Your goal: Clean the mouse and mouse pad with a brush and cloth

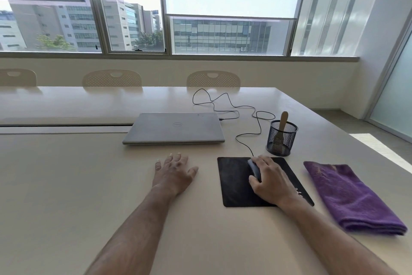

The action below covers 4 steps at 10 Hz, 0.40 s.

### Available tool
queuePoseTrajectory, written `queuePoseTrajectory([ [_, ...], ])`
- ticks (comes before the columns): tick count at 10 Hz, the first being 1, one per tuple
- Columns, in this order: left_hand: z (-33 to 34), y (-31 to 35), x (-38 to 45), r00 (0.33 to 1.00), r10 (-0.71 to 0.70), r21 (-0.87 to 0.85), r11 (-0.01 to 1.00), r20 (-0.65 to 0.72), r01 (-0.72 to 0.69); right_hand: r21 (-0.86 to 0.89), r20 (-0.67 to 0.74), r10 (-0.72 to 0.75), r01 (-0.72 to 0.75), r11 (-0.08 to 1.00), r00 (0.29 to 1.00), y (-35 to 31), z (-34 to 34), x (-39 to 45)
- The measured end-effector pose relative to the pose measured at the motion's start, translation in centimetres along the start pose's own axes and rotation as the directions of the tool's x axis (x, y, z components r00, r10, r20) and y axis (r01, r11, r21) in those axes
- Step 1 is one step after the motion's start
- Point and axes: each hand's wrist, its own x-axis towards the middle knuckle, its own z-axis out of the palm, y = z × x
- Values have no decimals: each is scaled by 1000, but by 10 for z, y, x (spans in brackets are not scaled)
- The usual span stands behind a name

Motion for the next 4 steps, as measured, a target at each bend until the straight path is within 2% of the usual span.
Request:
queuePoseTrajectory([
  [2,0,0,-1,1000,0,-4,1000,-20,0,-45,15,-17,18,999,1000,5,1,4],
  [3,0,2,-4,997,11,1,1000,-77,-11,-77,23,26,-24,997,999,3,-4,3],
  [4,1,2,-5,993,35,-8,999,-116,-36,14,-46,44,-44,999,998,4,-6,5],
])
